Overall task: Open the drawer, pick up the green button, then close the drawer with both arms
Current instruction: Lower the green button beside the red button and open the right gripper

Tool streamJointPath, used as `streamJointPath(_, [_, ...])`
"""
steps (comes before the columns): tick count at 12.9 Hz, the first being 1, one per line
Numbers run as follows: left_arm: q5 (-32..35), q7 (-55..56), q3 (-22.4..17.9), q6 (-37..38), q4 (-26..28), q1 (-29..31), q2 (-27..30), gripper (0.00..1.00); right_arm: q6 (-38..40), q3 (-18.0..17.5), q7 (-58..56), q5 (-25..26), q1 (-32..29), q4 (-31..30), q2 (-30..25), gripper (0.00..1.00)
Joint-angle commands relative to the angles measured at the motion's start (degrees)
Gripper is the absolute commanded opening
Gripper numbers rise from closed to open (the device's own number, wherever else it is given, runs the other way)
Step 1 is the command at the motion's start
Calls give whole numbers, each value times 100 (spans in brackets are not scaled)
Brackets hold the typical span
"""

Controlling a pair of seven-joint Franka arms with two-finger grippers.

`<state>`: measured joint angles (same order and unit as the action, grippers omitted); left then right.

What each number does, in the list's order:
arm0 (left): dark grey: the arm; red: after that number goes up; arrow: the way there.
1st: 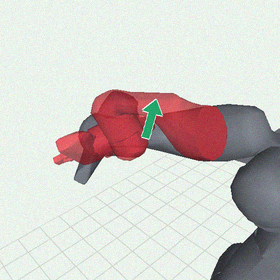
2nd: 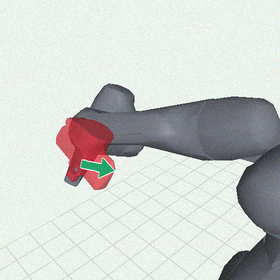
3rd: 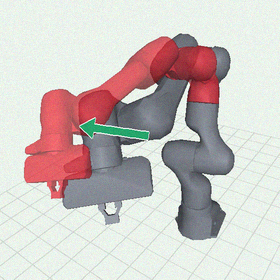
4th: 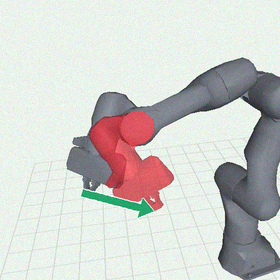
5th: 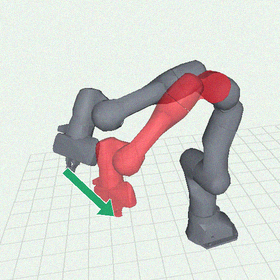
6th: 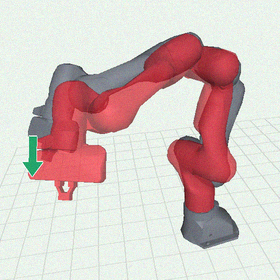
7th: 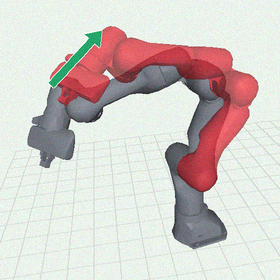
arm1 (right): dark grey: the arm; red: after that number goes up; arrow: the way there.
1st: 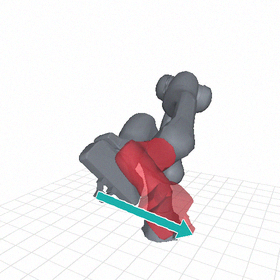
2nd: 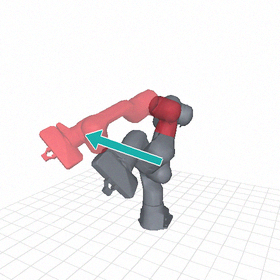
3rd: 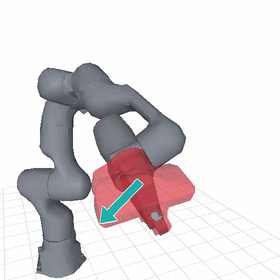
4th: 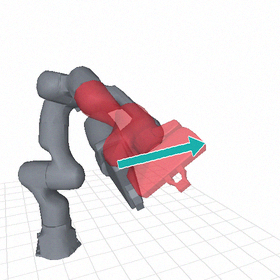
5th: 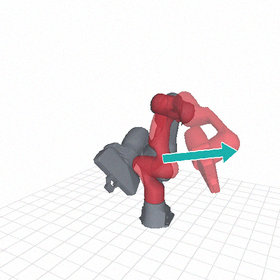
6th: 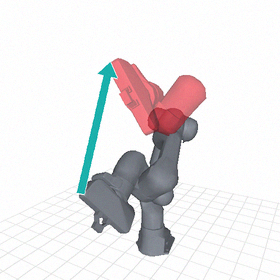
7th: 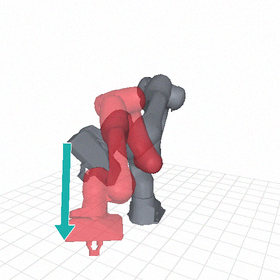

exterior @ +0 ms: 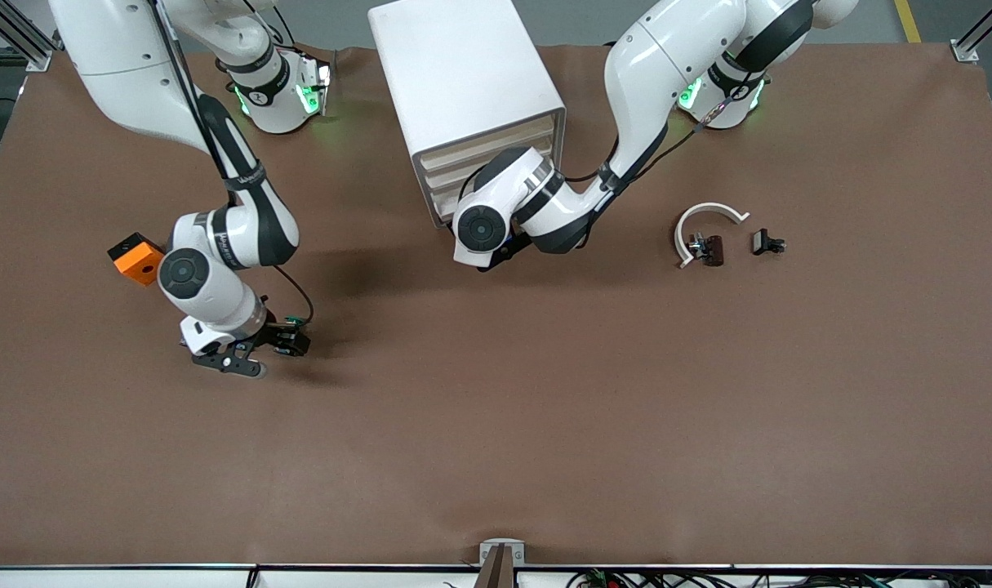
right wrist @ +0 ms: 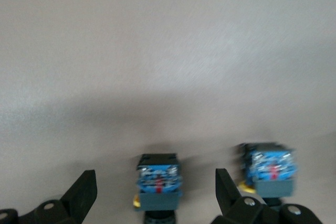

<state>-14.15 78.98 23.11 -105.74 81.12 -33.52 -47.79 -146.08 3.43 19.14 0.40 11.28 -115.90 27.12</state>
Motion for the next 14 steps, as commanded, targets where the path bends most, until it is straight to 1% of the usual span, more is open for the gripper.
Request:
streamJointPath(1, [-376,-6,53,142,0,56,-124,100,1015,-105,-638,31,-433,355,-435,100])
streamJointPath(3, [-492,-14,53,142,0,82,-160,100,2079,-105,-884,39,-547,979,-541,100])
streamJointPath(6, [-492,-6,53,142,-9,109,-160,100,3547,-105,-1122,39,-679,1945,-682,100])
streamJointPath(9, [-396,-32,18,142,-18,240,-125,100,5059,-88,-1394,100,-688,3166,-691,100])
streamJointPath(11, [-238,-163,-61,142,-70,372,-73,100,5562,-53,-1675,127,-723,3669,-691,100])
streamJointPath(13, [-149,-129,-61,107,-79,539,-46,100,5915,-53,-2210,119,-977,3925,-700,100])
streamJointPath(14, [-132,-120,-131,98,-88,565,-29,100,6038,-53,-2482,119,-1109,4022,-700,100])
